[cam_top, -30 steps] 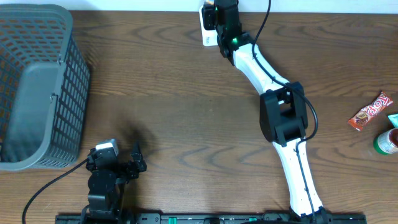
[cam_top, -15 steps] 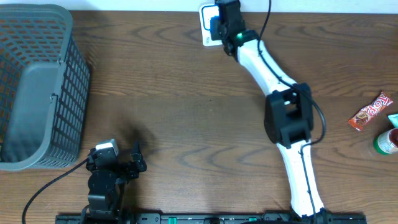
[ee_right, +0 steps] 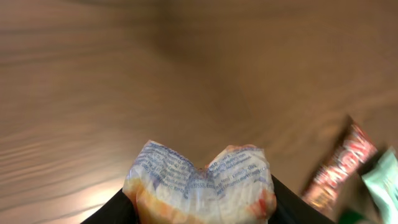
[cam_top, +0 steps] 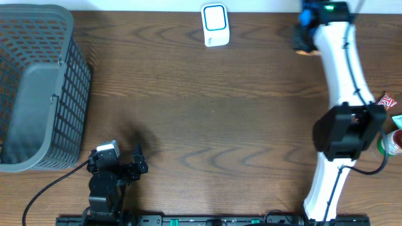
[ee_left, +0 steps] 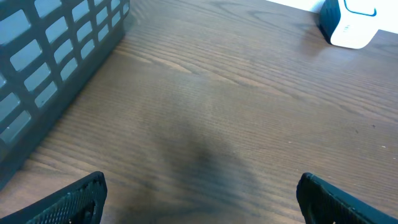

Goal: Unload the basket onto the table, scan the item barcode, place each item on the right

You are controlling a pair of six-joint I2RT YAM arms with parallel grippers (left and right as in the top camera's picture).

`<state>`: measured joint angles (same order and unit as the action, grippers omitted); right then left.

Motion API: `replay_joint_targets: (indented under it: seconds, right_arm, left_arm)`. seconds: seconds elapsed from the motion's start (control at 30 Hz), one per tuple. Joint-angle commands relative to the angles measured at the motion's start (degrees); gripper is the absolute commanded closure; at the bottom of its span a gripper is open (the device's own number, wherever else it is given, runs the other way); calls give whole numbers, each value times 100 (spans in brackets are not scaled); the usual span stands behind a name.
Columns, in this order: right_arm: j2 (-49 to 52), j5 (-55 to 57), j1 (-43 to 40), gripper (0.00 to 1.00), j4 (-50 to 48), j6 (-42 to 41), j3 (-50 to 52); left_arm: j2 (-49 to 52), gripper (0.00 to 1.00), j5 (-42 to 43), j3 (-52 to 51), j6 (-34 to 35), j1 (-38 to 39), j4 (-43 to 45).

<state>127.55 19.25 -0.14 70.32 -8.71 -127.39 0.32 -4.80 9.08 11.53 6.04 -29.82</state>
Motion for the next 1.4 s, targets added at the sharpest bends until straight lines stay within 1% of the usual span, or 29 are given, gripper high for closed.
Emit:
replay_joint_targets:
  seconds: [0.0, 0.17, 0.23, 0.3, 0.33, 0.37, 0.4, 0.43, 0.6, 0.63, 0.73, 0.77, 0.8, 0.93, 1.1, 1.27, 1.37]
  right_arm:
    - [293, 168, -713, 55, -35, -50, 267]
    - [588, -46, -1596, 53, -343, -111, 654]
    - [697, -286, -1856, 48, -402, -369, 726]
    - [785, -654, -2087, 48, -439, -455, 778]
    - [813, -977, -2249, 44, -479, -452, 798]
    - [813, -1054, -2295, 32, -487, -452, 798]
    - [811, -1128, -2332, 12, -501, -455, 789]
    - [804, -1178, -2350, 1, -490, -452, 754]
    - [713, -1377, -2288, 1, 33, -522, 258]
    - [570, -1683, -2227, 1, 330, -603, -13]
    - [170, -2430, -2083, 1, 723, -588, -299]
    - [-192, -2741, -1952, 1, 839, -533, -323]
    - [-433, -2802, -1862, 1, 890, -490, -323]
    - [-1521, -2765, -1368, 1, 1032, -291, -323]
    - [-3080, -2494, -638, 1, 1231, -278, -323]
    - [-4358, -2406, -192, 1, 1665, -304, -323]
    - [-5021, -2406, -81, 1, 1814, -302, -323]
  left_arm:
    - [-9, 2, -15, -31, -103, -24, -17]
    - [-9, 2, -15, -31, -103, -24, -17]
    - [-9, 2, -15, -31, -103, -24, -17]
    - [-9, 2, -15, -31, -101, -24, -17]
    - [-9, 2, -15, -31, -103, -24, -17]
    - [-9, 2, -15, -31, -103, -24, -17]
    - [-9, 2, -15, -31, -103, -24, -17]
    - [-9, 2, -15, -31, -101, -24, -17]
    - [-9, 2, -15, -31, -103, -24, -17]
    - [-9, 2, -15, -31, -103, -24, -17]
    - [-9, 2, -15, -31, -103, -24, -17]
    - [-9, 2, -15, -31, -103, -24, -17]
    - [-9, 2, -15, -31, -103, -24, -17]
    - [-9, 2, -15, -31, -103, -24, -17]
    - [-9, 2, -15, -31, -103, -24, -17]
    - [-9, 2, -15, -31, -103, -24, -17]
    - [-9, 2, -15, -31, -103, -24, -17]
